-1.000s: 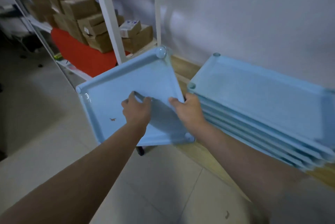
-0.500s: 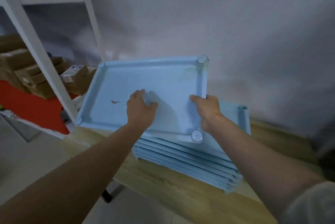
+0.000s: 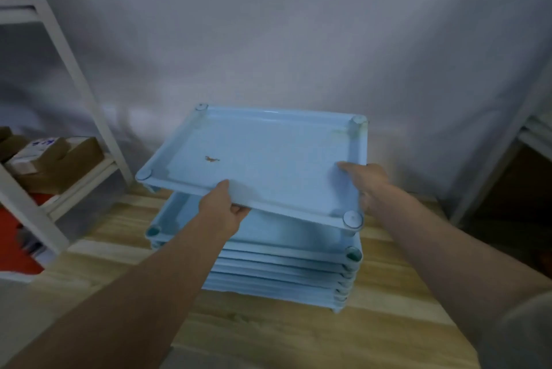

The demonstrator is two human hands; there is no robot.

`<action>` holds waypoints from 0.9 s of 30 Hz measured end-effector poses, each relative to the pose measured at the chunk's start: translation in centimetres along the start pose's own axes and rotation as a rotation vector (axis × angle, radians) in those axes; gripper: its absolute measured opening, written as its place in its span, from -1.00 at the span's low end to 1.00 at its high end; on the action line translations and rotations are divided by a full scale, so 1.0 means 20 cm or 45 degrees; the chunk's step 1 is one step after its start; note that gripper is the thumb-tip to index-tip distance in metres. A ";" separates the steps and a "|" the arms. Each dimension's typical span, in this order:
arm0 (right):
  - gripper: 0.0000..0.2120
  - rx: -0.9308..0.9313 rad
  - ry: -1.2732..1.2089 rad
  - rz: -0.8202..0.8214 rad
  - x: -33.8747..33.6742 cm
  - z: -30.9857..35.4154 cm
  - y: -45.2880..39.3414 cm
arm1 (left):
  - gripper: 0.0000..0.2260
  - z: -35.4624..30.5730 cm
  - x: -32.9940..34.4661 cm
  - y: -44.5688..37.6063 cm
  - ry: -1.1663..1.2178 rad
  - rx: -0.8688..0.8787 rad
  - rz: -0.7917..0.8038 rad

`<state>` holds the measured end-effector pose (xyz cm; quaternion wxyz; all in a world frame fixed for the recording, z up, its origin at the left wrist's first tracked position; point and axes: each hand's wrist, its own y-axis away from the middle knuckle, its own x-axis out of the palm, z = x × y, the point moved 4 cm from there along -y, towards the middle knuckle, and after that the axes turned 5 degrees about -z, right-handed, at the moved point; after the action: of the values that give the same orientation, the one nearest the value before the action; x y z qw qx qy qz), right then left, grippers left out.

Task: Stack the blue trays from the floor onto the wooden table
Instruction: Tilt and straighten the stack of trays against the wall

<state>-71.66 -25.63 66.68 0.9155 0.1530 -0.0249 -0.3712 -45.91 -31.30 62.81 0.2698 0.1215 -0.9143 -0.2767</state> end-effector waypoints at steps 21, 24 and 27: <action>-0.93 -0.050 0.256 -0.199 -0.19 -0.16 0.16 | -0.67 0.17 -0.02 0.02 -0.042 -0.164 0.030; -0.86 -0.028 0.243 -0.168 -0.19 -0.21 0.16 | -0.67 0.20 -0.06 0.01 -0.053 -0.179 0.008; -0.78 0.009 0.238 -0.125 -0.19 -0.25 0.16 | -0.68 0.23 -0.09 0.00 -0.049 -0.195 0.004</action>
<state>-71.49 -19.52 63.20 0.8940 0.1913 0.0669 -0.3996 -47.07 -28.62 58.90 0.2610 0.0935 -0.8956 -0.3478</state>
